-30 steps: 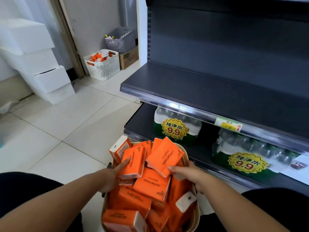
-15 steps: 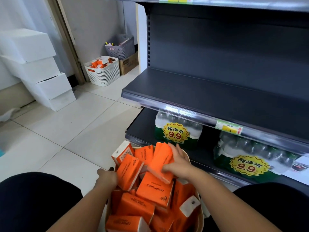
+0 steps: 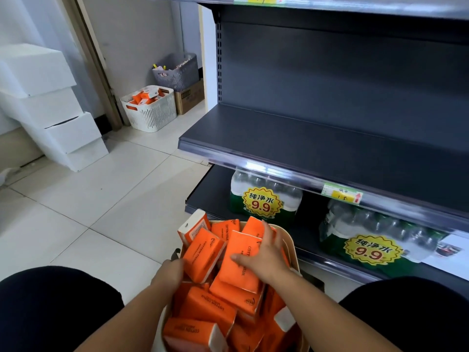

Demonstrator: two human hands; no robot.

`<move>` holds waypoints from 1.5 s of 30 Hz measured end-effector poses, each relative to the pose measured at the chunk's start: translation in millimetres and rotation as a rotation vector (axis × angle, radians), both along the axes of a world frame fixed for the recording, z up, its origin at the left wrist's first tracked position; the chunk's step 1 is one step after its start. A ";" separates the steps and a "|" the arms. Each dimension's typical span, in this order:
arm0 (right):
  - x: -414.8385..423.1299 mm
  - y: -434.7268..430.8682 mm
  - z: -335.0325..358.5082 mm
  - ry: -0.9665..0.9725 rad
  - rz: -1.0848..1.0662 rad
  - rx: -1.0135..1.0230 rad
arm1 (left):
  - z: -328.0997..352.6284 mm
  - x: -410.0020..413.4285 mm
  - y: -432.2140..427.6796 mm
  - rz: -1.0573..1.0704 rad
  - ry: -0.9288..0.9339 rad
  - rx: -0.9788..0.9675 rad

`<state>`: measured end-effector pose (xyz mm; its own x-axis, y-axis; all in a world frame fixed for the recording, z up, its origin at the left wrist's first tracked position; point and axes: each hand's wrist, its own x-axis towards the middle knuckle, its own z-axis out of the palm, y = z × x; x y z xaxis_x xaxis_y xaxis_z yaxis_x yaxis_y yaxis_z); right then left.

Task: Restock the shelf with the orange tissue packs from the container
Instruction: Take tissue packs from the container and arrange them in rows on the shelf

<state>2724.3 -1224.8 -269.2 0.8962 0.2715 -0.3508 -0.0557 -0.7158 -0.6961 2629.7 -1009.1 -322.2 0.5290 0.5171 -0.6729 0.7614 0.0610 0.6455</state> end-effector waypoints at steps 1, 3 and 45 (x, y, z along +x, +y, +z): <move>0.9 -3.3 0.2 -0.004 -0.012 -0.010 | -7.3 4.3 2.0 -0.036 -0.010 -0.015; 2.6 -11.4 0.0 -0.008 -0.034 -0.045 | -50.6 20.5 17.3 -0.089 -0.028 -0.017; -9.2 -184.2 48.2 0.065 -0.299 -0.192 | 173.2 130.7 -211.9 -1.276 -0.055 0.728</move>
<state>2715.1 -1409.0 -220.9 0.9004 -0.0755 -0.4285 -0.3216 -0.7788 -0.5385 2760.4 -1221.0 -149.0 0.8930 -0.1007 -0.4387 0.0231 -0.9631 0.2681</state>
